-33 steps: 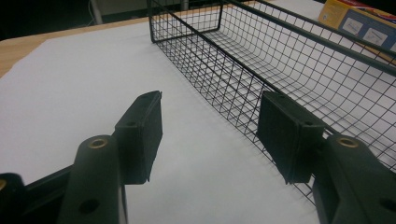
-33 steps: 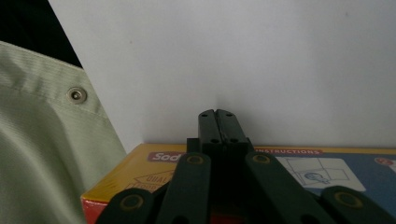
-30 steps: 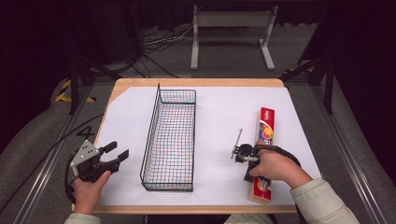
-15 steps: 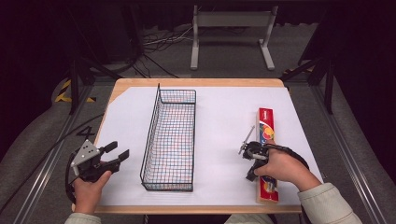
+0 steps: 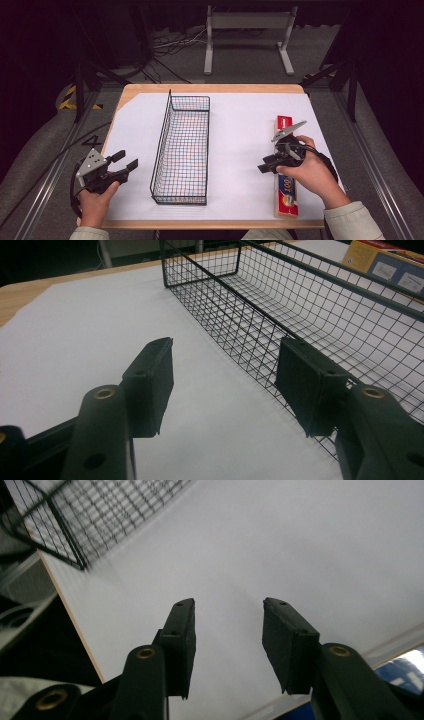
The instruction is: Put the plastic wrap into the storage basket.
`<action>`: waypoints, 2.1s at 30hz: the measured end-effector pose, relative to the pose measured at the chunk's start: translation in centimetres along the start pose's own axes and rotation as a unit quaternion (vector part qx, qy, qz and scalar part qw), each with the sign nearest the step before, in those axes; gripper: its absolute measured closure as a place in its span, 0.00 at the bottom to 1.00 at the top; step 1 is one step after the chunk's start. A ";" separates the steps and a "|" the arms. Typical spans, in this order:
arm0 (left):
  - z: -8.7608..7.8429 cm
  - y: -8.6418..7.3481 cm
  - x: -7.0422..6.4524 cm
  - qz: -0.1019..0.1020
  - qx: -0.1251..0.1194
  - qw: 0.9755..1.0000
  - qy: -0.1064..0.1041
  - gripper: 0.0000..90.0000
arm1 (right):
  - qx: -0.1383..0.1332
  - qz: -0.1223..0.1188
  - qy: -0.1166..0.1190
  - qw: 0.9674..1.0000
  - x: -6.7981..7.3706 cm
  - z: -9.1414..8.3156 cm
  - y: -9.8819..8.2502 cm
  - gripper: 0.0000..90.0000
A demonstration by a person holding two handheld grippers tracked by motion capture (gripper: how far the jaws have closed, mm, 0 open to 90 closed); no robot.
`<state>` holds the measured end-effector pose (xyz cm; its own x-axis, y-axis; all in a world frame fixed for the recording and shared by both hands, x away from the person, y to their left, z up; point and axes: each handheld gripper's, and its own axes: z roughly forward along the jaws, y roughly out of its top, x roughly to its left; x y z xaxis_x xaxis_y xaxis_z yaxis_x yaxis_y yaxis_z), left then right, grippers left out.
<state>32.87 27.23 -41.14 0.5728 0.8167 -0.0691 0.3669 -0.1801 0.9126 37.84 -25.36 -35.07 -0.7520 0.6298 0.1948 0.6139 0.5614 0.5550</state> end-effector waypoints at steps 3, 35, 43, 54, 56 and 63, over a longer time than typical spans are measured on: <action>0.0 0.0 0.2 -0.001 -0.003 1.000 0.004 0.45 | -0.047 0.022 -0.020 0.998 -0.6 -1.0 -0.2 0.55; 0.0 0.0 0.4 -0.003 -0.009 1.000 0.014 0.44 | -0.118 0.200 -0.214 0.949 -4.0 -3.4 -1.6 0.32; 0.0 0.0 0.4 -0.002 -0.010 1.000 0.016 0.44 | -0.091 0.270 -0.239 0.928 -4.4 -2.0 -1.7 0.32; -0.4 -0.2 0.3 0.001 -0.007 1.000 0.024 0.44 | -0.045 0.312 -0.246 0.917 -4.5 0.4 -1.6 0.25; -0.4 -0.2 0.3 0.002 -0.006 1.000 0.024 0.44 | -0.025 0.320 -0.242 0.916 -4.5 0.9 -1.5 0.25; -0.3 -0.2 0.3 0.002 -0.004 1.000 0.023 0.44 | 0.002 0.337 -0.241 0.910 -4.8 2.0 -1.1 0.25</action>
<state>32.73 27.69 -41.24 0.5404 0.8401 -0.0474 0.3585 -0.1789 0.9162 41.28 -27.92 -38.19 -0.0129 0.9936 0.1118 0.8984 -0.0376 0.4377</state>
